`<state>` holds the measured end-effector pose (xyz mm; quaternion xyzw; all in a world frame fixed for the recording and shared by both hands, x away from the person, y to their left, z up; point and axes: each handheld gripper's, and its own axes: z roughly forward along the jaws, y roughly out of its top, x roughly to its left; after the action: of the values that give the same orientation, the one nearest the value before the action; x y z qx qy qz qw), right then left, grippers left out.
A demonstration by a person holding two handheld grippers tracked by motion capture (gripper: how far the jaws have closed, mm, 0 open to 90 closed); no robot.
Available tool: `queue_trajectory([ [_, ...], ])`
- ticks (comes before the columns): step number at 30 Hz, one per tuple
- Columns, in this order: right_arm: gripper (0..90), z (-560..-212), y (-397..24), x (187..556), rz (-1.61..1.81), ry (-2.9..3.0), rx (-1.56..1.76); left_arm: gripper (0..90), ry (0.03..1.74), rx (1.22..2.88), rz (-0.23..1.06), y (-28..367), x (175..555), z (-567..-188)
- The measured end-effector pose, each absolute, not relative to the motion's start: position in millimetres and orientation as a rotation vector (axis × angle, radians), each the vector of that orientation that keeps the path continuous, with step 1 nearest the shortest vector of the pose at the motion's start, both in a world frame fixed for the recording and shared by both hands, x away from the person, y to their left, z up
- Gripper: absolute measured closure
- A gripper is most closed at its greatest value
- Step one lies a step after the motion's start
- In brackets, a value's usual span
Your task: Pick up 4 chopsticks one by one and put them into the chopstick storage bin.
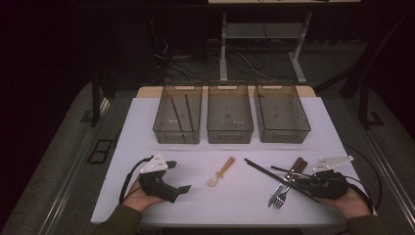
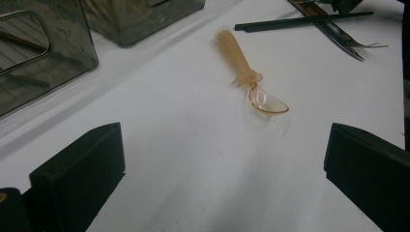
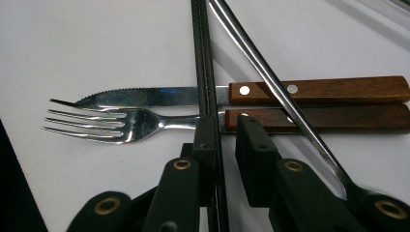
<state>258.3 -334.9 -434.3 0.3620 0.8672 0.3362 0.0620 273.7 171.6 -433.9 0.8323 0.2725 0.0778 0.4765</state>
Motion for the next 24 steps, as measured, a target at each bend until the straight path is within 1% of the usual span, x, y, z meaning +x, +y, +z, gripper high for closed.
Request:
queue_trajectory([
  [19,78.5,-437.1,-332.7,258.2,0.977,2.655,1.07,0.0,0.665,2.034,0.188,171.5,273.5,-433.6],
  [24,81.3,-438.3,-331.4,257.9,0.953,2.674,1.055,0.0,0.666,2.033,0.188,171.6,273.5,-433.5],
])
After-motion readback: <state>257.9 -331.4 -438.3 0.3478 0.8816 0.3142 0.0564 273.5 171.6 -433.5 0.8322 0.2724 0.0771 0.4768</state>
